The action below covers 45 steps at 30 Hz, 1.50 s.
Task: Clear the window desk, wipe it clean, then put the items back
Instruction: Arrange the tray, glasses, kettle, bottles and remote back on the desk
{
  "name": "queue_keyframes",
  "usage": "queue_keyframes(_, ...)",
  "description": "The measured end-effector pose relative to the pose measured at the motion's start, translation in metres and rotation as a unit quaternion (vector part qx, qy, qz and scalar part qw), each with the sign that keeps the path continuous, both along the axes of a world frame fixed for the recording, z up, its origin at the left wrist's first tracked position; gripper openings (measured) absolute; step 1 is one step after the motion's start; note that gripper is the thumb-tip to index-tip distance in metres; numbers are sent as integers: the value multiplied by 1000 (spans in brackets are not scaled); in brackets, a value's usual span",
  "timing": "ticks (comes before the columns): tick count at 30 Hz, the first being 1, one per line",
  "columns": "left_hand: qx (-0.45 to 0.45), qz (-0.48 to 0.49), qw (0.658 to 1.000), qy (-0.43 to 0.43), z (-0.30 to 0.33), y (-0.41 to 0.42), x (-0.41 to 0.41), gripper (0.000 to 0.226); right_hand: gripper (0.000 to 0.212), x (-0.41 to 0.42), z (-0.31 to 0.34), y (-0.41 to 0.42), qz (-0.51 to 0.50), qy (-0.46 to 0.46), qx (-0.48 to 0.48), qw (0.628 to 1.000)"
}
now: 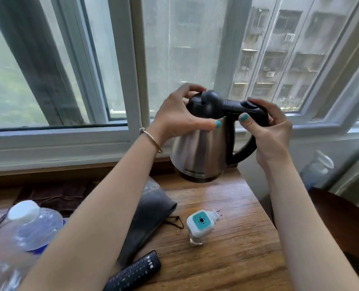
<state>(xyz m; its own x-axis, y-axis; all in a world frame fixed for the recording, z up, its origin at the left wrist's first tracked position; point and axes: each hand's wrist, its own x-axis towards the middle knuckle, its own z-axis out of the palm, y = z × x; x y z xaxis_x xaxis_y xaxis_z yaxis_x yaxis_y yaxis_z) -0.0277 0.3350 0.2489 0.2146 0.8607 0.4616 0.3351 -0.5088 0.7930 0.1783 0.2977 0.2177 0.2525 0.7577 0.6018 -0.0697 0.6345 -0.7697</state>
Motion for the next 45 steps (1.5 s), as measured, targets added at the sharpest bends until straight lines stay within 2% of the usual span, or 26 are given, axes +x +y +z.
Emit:
queue_keyframes(6, 25, 35, 999, -18, 49, -26, -46, 77, 28, -45, 48, -8, 25, -13, 43, 999)
queue_keyframes(14, 36, 82, 996, -5, 89, -66, -140, 76, 30, -138, 82, -23, 69, -19, 78, 994)
queue_keyframes(21, 62, 138, 988, 6, 110, -107, -244, 66, 28, -242, 102, -45, 119, -12, 91, 989)
queue_keyframes(24, 75, 164, 984, 18, 118, -127, -295, 68, 27, -294, 109, -57, 132, -7, 100, 986)
queue_keyframes(34, 64, 211, 975, 20, 120, -189, -464, 60, 28, -470, 105, -98, 179, -2, 74, 981)
queue_keyframes(45, 21, 268, 962, 47, 115, -227, -578, 80, 30, -593, 93, -121, 245, 42, 14, 968)
